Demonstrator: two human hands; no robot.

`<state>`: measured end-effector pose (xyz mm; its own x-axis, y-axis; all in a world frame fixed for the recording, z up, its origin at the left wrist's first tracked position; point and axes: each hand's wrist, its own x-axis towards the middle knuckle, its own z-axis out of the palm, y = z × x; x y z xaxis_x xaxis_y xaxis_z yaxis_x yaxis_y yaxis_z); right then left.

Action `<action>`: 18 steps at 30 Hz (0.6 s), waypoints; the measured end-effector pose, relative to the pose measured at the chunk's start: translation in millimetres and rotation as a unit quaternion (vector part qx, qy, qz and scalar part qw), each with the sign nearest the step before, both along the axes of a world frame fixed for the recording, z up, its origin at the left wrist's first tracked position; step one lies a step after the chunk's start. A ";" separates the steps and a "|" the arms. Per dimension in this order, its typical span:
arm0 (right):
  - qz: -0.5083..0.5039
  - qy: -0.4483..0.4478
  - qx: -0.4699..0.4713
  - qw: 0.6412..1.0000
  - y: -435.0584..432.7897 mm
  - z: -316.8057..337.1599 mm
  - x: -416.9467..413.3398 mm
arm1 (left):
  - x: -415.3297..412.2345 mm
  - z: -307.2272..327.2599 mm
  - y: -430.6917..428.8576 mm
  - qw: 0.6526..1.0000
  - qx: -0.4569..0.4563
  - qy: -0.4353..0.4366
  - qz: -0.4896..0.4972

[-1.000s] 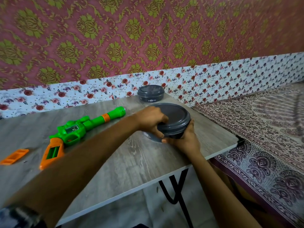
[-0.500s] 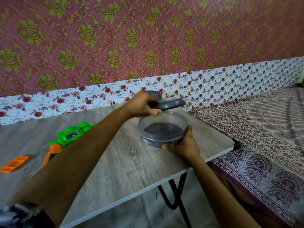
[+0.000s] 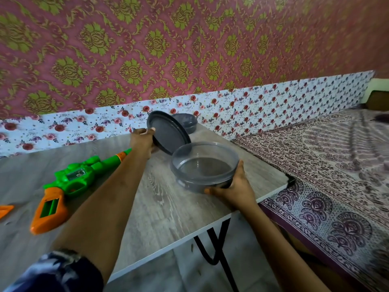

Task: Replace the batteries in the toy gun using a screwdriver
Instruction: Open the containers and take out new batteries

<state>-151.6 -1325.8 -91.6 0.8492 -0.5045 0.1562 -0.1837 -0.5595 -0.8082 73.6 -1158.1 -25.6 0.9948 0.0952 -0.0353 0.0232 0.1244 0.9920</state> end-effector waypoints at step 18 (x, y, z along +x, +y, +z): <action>0.014 -0.010 0.005 1.000 -0.1 0.1 0.2 | -5.5 -16.3 -3.4 0.859 0.504 -0.066 -0.067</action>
<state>-151.4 -1325.9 -91.5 0.8602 -0.4815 0.1677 -0.1520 -0.5562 -0.8170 68.1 -1161.5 -41.9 0.9882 -0.1045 0.1116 -0.1505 -0.7936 0.5895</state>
